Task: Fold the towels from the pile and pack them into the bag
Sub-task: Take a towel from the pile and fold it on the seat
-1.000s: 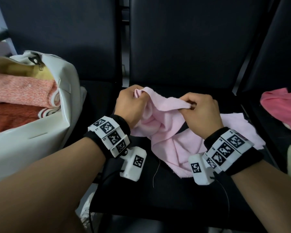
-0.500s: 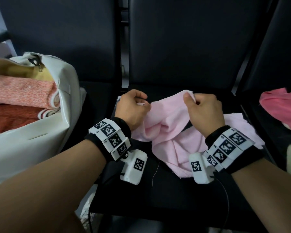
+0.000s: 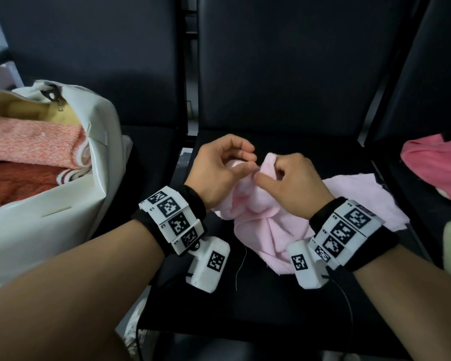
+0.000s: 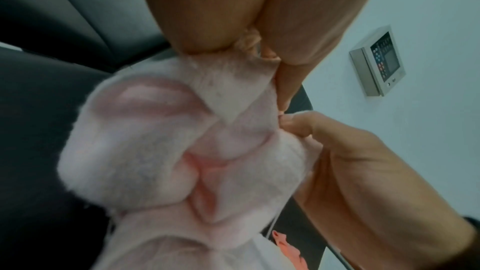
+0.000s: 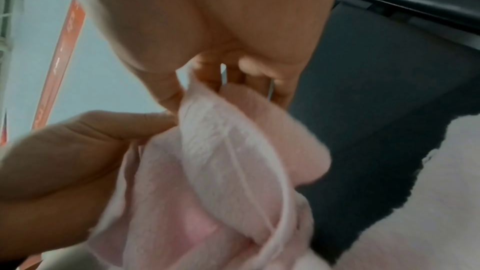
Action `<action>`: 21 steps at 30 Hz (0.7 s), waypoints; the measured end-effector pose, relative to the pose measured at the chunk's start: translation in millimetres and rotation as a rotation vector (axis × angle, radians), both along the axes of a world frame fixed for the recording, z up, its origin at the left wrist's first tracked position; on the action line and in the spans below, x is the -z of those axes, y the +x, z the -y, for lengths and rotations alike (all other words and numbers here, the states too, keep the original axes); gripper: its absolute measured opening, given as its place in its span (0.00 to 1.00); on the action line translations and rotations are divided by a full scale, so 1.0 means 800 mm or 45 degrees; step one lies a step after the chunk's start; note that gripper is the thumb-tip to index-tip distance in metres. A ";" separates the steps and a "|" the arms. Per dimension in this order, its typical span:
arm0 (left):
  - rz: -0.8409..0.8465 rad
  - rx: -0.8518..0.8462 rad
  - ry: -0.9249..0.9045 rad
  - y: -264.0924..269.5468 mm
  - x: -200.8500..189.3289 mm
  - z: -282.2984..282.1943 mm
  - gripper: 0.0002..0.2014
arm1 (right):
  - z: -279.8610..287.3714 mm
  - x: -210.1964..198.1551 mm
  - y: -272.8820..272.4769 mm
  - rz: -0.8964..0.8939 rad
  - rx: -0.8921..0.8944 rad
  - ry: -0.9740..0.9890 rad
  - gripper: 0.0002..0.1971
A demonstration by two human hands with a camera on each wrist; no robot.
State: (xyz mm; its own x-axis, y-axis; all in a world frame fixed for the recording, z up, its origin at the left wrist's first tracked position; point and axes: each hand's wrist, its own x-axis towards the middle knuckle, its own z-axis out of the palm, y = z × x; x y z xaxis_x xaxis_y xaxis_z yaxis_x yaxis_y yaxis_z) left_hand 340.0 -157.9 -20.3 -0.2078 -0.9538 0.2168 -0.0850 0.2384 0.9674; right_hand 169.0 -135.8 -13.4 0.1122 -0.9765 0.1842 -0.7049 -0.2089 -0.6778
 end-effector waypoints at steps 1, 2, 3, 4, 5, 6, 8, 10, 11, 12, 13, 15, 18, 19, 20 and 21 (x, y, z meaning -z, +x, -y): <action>0.061 -0.033 -0.024 0.000 0.003 0.002 0.12 | 0.002 -0.002 0.000 0.008 0.081 -0.049 0.22; 0.124 -0.075 -0.033 0.001 0.006 0.004 0.12 | 0.003 -0.005 -0.001 0.021 0.163 -0.074 0.23; 0.178 -0.124 -0.035 0.003 0.008 0.007 0.12 | 0.004 -0.007 -0.003 0.032 0.223 -0.102 0.23; 0.224 -0.176 -0.041 0.005 0.010 0.009 0.12 | 0.005 -0.009 -0.005 0.037 0.267 -0.115 0.22; 0.262 -0.228 -0.049 0.005 0.011 0.010 0.10 | 0.007 -0.010 -0.008 0.024 0.306 -0.132 0.21; 0.292 -0.279 -0.053 0.005 0.010 0.010 0.07 | 0.008 -0.011 -0.011 0.002 0.347 -0.145 0.20; 0.338 -0.371 -0.032 0.006 0.008 0.008 0.05 | 0.012 -0.010 -0.018 -0.036 0.423 -0.196 0.20; 0.358 -0.407 -0.003 0.008 0.007 0.008 0.05 | 0.016 -0.010 -0.023 -0.056 0.503 -0.226 0.21; 0.359 -0.399 0.006 0.008 0.008 0.009 0.07 | 0.017 -0.011 -0.025 -0.062 0.532 -0.229 0.21; 0.349 -0.381 0.015 0.008 0.009 0.009 0.09 | 0.018 -0.011 -0.026 -0.068 0.547 -0.221 0.21; 0.337 -0.356 0.026 0.008 0.010 0.009 0.11 | 0.018 -0.011 -0.027 -0.084 0.550 -0.206 0.21; 0.324 -0.298 0.044 0.005 0.011 0.007 0.15 | 0.018 -0.007 -0.026 -0.106 0.528 -0.177 0.22; 0.309 -0.229 0.055 -0.001 0.010 0.003 0.20 | 0.017 -0.001 -0.025 -0.107 0.477 -0.144 0.21; 0.303 -0.222 0.061 -0.003 0.010 0.002 0.22 | 0.015 -0.001 -0.024 -0.120 0.465 -0.127 0.20; 0.292 -0.217 0.074 -0.004 0.010 0.001 0.23 | 0.014 -0.001 -0.024 -0.138 0.461 -0.122 0.19; 0.280 -0.211 0.086 -0.005 0.009 0.000 0.24 | 0.013 -0.001 -0.022 -0.153 0.464 -0.131 0.17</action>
State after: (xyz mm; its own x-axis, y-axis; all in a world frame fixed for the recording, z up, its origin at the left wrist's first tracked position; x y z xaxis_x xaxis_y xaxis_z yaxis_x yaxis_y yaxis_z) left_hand 335.7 -158.3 -27.7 -0.0830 -0.9895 0.1183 -0.3272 0.1392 0.9346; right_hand 151.1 -145.9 -12.3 -0.2112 -0.9336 0.2896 -0.8186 0.0071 -0.5744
